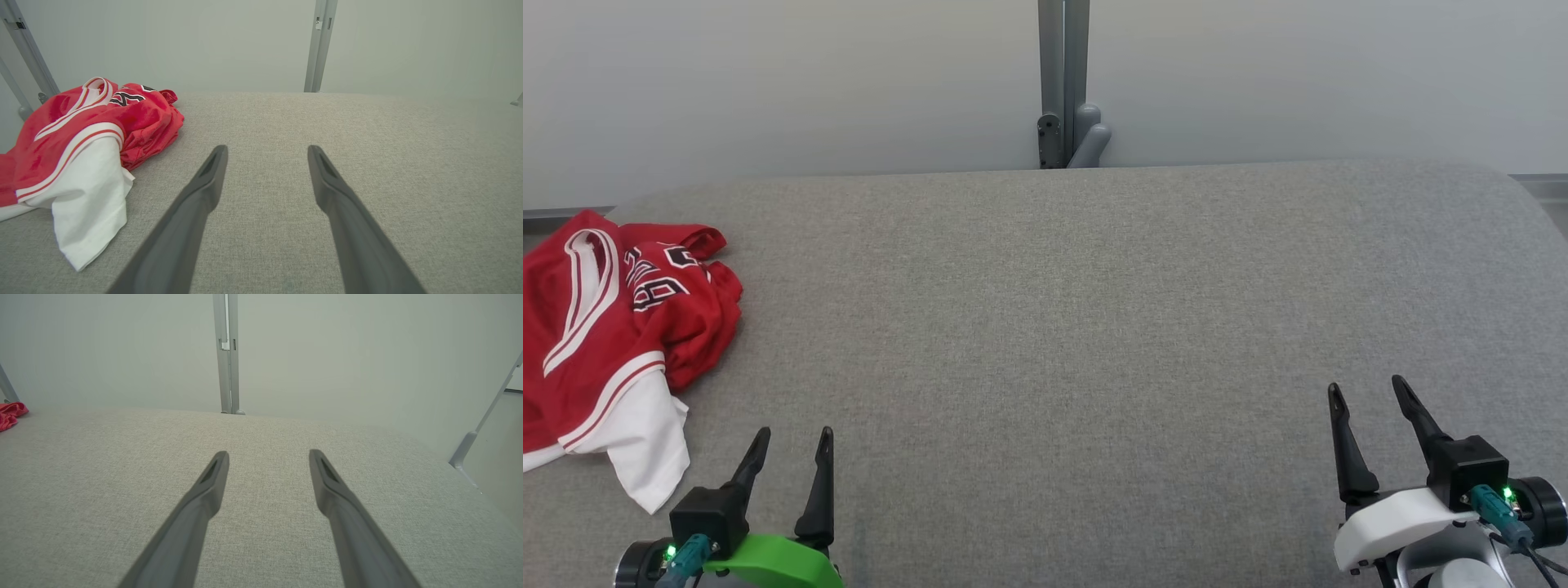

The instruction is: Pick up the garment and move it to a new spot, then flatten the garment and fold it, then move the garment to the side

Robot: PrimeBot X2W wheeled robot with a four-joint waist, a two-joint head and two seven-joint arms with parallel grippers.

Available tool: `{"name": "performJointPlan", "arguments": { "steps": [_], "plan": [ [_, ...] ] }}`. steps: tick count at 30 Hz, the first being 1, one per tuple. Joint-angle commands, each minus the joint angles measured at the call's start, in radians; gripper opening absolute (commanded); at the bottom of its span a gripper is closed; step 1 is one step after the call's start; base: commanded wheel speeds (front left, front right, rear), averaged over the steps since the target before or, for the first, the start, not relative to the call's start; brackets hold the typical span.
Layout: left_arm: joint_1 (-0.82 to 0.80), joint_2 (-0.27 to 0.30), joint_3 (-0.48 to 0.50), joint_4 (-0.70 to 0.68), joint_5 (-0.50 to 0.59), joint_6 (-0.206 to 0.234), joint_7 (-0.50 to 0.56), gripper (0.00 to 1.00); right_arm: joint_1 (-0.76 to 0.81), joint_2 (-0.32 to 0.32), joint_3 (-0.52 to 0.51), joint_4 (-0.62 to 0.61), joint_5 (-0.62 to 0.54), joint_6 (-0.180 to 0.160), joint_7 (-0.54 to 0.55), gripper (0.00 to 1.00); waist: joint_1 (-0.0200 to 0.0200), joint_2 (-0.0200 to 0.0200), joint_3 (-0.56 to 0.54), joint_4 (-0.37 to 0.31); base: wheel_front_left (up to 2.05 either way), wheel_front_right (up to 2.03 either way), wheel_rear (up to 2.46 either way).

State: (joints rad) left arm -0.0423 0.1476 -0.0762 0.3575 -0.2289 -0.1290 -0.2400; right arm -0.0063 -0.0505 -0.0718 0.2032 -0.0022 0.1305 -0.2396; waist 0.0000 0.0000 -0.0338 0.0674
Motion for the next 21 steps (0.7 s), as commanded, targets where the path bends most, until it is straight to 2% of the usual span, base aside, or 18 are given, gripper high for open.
{"name": "performJointPlan", "arguments": {
  "steps": [1,12,21],
  "plan": [
    [-0.014,0.009,-0.004,0.003,0.016,-0.002,-0.01,1.0,0.004,-0.002,0.002,0.0,-0.021,0.0,-0.01,1.0,0.0,0.0,0.0,0.0,0.0,0.0,0.0],
    [-0.021,0.024,-0.027,0.019,0.062,-0.002,-0.027,1.0,0.012,-0.002,0.0,-0.004,-0.095,0.0,-0.028,1.0,0.0,0.0,-0.003,0.014,0.0,0.0,0.0],
    [-0.019,0.013,-0.012,0.029,0.029,-0.002,-0.026,1.0,0.013,-0.001,0.011,0.005,-0.058,0.0,-0.027,1.0,0.0,0.0,-0.007,0.025,0.0,0.0,0.0]
  ]
}}
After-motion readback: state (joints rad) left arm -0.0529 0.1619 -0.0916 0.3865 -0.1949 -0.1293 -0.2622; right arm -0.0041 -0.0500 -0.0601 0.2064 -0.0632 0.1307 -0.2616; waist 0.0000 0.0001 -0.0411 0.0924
